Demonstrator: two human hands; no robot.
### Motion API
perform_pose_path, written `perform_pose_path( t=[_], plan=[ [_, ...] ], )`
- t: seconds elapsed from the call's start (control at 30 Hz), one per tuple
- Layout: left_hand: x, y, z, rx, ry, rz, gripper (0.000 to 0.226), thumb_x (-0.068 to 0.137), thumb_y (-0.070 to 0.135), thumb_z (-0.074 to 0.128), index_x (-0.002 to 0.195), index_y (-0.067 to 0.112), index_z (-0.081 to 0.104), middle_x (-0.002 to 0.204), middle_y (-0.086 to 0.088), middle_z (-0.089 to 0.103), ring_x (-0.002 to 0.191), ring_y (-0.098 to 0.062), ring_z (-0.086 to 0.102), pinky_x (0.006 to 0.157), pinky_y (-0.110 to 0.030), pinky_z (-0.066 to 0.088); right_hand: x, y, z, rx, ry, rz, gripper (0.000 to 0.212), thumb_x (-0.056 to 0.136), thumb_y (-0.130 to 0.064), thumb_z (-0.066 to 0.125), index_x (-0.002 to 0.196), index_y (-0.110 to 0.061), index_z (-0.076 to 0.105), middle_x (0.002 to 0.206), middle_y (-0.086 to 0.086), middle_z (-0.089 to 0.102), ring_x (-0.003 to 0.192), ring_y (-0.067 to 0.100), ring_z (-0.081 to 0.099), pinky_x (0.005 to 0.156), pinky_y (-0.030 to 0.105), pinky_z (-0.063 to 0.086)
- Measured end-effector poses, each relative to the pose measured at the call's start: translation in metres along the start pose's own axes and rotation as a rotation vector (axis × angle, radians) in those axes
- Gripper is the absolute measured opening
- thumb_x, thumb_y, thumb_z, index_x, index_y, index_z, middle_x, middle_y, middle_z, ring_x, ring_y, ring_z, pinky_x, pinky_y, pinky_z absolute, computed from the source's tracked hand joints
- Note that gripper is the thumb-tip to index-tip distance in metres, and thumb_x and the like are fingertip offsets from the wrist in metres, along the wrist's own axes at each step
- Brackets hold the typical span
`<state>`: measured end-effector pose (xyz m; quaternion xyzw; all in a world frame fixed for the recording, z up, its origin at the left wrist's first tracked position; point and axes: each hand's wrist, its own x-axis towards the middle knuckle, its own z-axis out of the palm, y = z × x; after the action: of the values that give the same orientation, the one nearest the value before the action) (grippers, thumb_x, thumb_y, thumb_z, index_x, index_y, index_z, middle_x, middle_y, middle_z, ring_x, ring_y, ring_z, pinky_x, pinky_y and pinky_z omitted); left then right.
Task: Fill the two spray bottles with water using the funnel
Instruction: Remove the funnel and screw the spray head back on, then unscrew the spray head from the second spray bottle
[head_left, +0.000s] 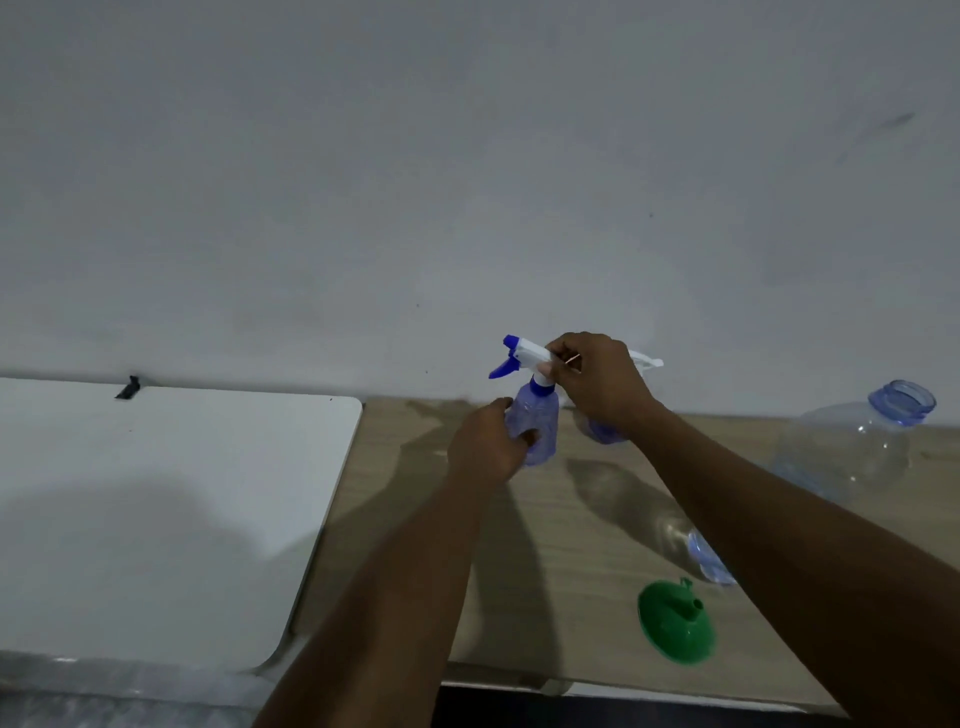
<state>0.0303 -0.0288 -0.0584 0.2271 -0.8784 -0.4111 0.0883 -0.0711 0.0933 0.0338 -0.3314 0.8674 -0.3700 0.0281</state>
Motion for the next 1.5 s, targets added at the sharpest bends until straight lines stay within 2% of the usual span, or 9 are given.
perform_pose_path(
  t=[0.23, 0.63, 0.77, 0.87, 0.97, 1.07, 1.27, 1.4, 1.5],
  plan=[
    [0.040, -0.003, 0.017, -0.143, 0.072, -0.035, 0.021, 0.084, 0.022, 0.071, 0.099, 0.012, 0.062, 0.087, -0.005, 0.070, 0.079, -0.024, 0.068, 0.078, -0.043, 0.057, 0.041, 0.014, 0.009, -0.096, -0.015, 0.017, 0.015, 0.093, -0.019, 0.066, 0.105, -0.015, 0.073, 0.097, 0.003, 0.069, 0.086, 0.020, 0.062, 0.080, 0.029, 0.047],
    [0.061, -0.018, 0.027, -0.345, -0.130, -0.095, 0.052, 0.085, 0.012, 0.068, 0.133, 0.016, 0.050, 0.122, -0.007, 0.064, 0.112, -0.028, 0.062, 0.102, -0.048, 0.051, 0.065, 0.031, 0.034, -0.122, -0.027, 0.023, 0.022, 0.098, -0.017, 0.059, 0.117, -0.013, 0.069, 0.109, 0.010, 0.066, 0.097, 0.024, 0.060, 0.084, 0.031, 0.043],
    [0.056, -0.008, 0.021, -0.291, -0.119, -0.056, 0.053, 0.084, 0.012, 0.071, 0.134, 0.008, 0.051, 0.121, -0.009, 0.065, 0.109, -0.024, 0.062, 0.092, -0.027, 0.053, 0.058, 0.033, 0.033, -0.108, -0.004, 0.018, 0.029, 0.096, -0.023, 0.063, 0.123, -0.014, 0.065, 0.118, 0.007, 0.065, 0.104, 0.022, 0.060, 0.088, 0.026, 0.040],
    [0.051, -0.003, 0.018, -0.180, -0.006, -0.043, 0.035, 0.089, 0.014, 0.068, 0.122, 0.007, 0.056, 0.109, -0.010, 0.068, 0.098, -0.024, 0.065, 0.086, -0.031, 0.054, 0.046, 0.042, 0.028, -0.082, 0.178, -0.013, 0.032, 0.096, -0.031, 0.062, 0.124, -0.017, 0.063, 0.120, 0.002, 0.064, 0.109, 0.018, 0.058, 0.092, 0.026, 0.042],
    [0.042, -0.002, 0.019, -0.045, 0.079, -0.016, 0.014, 0.090, 0.019, 0.065, 0.099, 0.009, 0.061, 0.088, -0.003, 0.067, 0.081, -0.020, 0.064, 0.063, -0.014, 0.043, 0.032, 0.050, 0.013, -0.088, 0.382, -0.032, 0.024, 0.096, -0.030, 0.060, 0.116, -0.016, 0.064, 0.114, 0.002, 0.063, 0.107, 0.018, 0.056, 0.086, 0.023, 0.041],
    [0.032, 0.003, 0.028, -0.030, 0.110, -0.006, 0.007, 0.086, 0.016, 0.070, 0.089, 0.014, 0.065, 0.078, 0.003, 0.064, 0.078, -0.016, 0.063, 0.067, -0.013, 0.044, 0.022, 0.065, -0.003, -0.156, 0.439, 0.045, 0.024, 0.094, -0.026, 0.062, 0.116, -0.018, 0.063, 0.118, 0.005, 0.061, 0.113, 0.021, 0.053, 0.085, 0.028, 0.045],
    [0.030, 0.023, 0.061, -0.075, -0.061, 0.001, 0.034, 0.083, 0.022, 0.075, 0.115, 0.012, 0.065, 0.099, 0.000, 0.069, 0.095, -0.016, 0.064, 0.085, -0.025, 0.047, 0.023, 0.097, -0.018, -0.368, 0.124, 0.246, 0.054, 0.089, -0.023, 0.065, 0.140, -0.020, 0.048, 0.142, 0.008, 0.051, 0.131, 0.031, 0.045, 0.101, 0.047, 0.045],
    [0.031, 0.039, 0.077, -0.044, -0.195, 0.082, 0.061, 0.083, 0.023, 0.079, 0.137, 0.013, 0.052, 0.133, -0.001, 0.059, 0.121, -0.017, 0.055, 0.100, -0.026, 0.042, 0.023, 0.103, -0.016, -0.471, -0.017, 0.263, 0.033, 0.088, -0.022, 0.066, 0.119, -0.019, 0.055, 0.114, 0.007, 0.062, 0.104, 0.026, 0.057, 0.086, 0.042, 0.052],
    [0.030, 0.043, 0.083, -0.019, -0.234, 0.126, 0.067, 0.078, 0.019, 0.083, 0.137, 0.012, 0.050, 0.133, -0.005, 0.060, 0.123, -0.022, 0.057, 0.099, -0.028, 0.044, 0.017, 0.103, -0.015, -0.531, -0.099, 0.227, 0.020, 0.089, -0.017, 0.064, 0.107, -0.016, 0.056, 0.103, 0.007, 0.063, 0.092, 0.024, 0.058, 0.080, 0.038, 0.053]
  ],
)
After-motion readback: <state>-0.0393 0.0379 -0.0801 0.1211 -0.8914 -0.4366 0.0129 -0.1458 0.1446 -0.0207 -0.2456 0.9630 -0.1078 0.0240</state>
